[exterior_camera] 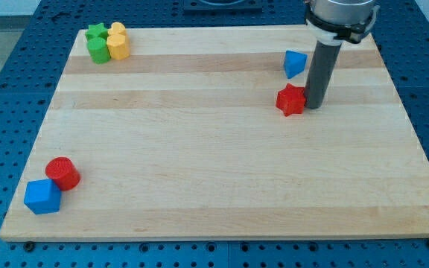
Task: Slide red star towards the bottom left
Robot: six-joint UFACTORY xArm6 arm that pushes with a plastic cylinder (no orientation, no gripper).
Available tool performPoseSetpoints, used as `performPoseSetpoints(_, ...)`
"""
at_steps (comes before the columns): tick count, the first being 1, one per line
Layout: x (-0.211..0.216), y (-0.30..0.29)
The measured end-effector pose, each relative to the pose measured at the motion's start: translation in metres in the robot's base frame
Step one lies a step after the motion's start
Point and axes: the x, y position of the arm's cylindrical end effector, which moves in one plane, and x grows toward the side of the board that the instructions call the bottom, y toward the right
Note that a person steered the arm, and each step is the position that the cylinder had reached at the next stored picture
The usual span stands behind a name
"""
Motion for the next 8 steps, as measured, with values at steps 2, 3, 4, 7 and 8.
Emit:
performPoseSetpoints(2,-0.008,-0.037)
performPoseSetpoints(3,-0.002,-0.063)
performPoseSetpoints(4,-0.007,-0.105)
performPoseSetpoints(7,0.022,-0.247)
performPoseSetpoints(8,0.037,-0.281)
